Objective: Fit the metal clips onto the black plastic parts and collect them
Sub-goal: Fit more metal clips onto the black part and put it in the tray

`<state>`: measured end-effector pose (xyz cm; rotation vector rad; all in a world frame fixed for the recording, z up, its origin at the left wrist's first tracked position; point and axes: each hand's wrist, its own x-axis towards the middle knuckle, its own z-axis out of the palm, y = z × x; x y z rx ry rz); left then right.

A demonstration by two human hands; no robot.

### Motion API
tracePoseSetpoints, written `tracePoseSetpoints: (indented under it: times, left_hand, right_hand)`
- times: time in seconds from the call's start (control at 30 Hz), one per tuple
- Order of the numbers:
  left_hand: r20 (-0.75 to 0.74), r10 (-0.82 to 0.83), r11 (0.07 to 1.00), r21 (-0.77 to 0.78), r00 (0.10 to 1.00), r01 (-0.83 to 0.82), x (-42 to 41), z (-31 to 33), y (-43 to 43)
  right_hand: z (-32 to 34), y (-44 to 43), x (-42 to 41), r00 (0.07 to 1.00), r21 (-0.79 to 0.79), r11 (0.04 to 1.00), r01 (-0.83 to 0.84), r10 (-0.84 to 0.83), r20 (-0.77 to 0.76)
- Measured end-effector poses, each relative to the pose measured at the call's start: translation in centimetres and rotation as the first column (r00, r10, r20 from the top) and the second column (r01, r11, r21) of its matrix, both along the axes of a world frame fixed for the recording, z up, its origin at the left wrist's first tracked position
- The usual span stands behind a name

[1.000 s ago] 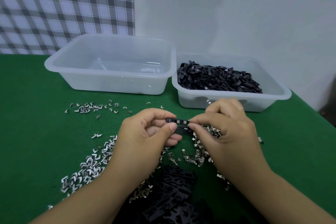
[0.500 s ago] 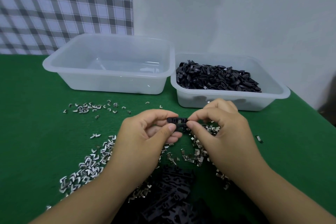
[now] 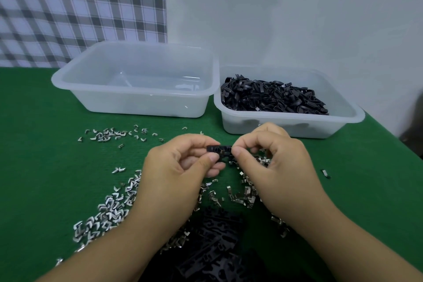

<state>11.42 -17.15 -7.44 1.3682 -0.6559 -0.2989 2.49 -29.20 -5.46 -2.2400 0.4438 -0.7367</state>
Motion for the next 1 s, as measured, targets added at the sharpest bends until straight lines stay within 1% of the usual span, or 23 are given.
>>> tracePoseSetpoints:
  times: [0.07,0.13,0.2,0.27,0.33,0.4,0.47,0.53,0.73,0.87,1.0]
  left_hand:
    - [-0.003,0.017,1.0,-0.005,1.0,-0.017,0.0,0.0,0.0]
    - [-0.017,0.051,0.998,-0.025,0.999,-0.052,0.0,0.0,0.0]
    - [-0.042,0.121,0.991,-0.053,0.992,-0.123,0.2,0.0,0.0]
    - [-0.09,0.201,0.976,-0.067,0.975,-0.207,0.7,-0.1,0.0]
    - [-0.148,0.247,0.963,-0.068,0.958,-0.259,1.2,-0.1,0.1]
    - [-0.182,0.264,0.958,-0.065,0.947,-0.279,1.5,-0.2,0.2]
    - [-0.178,0.264,0.959,-0.052,0.948,-0.277,1.5,-0.3,0.2]
    - [-0.168,0.261,0.961,-0.046,0.951,-0.272,1.5,-0.3,0.2]
    - [-0.152,0.253,0.965,-0.028,0.955,-0.26,1.4,-0.1,0.2]
    - [-0.164,0.246,0.967,-0.026,0.955,-0.254,1.4,-0.1,0.3]
    - [-0.177,0.236,0.97,-0.023,0.955,-0.244,1.4,-0.1,0.2]
  right_hand:
    - [0.1,0.1,0.2,1.0,-0.027,1.0,-0.003,0.003,0.003]
    - [0.3,0.0,0.3,1.0,-0.022,1.0,-0.005,0.005,0.028]
    - [0.5,-0.1,0.1,0.999,-0.02,1.0,0.003,-0.002,0.054]
    - [0.6,-0.4,-0.2,0.999,-0.065,0.998,0.008,-0.006,0.033]
    - [0.6,-0.5,-0.2,0.998,-0.13,0.991,-0.028,0.021,-0.059]
    - [0.8,-0.3,0.0,0.976,-0.194,0.975,-0.107,0.065,-0.21]
    - [0.9,0.2,0.4,0.929,-0.265,0.942,-0.206,0.104,-0.354]
    - [1.0,0.6,0.7,0.893,-0.291,0.917,-0.273,0.129,-0.432]
    - [1.3,1.1,1.4,0.879,-0.285,0.898,-0.336,0.19,-0.437]
    - [0.9,1.2,1.7,0.858,-0.358,0.845,-0.397,0.204,-0.472]
    - [0.4,1.2,1.9,0.862,-0.423,0.804,-0.419,0.205,-0.464]
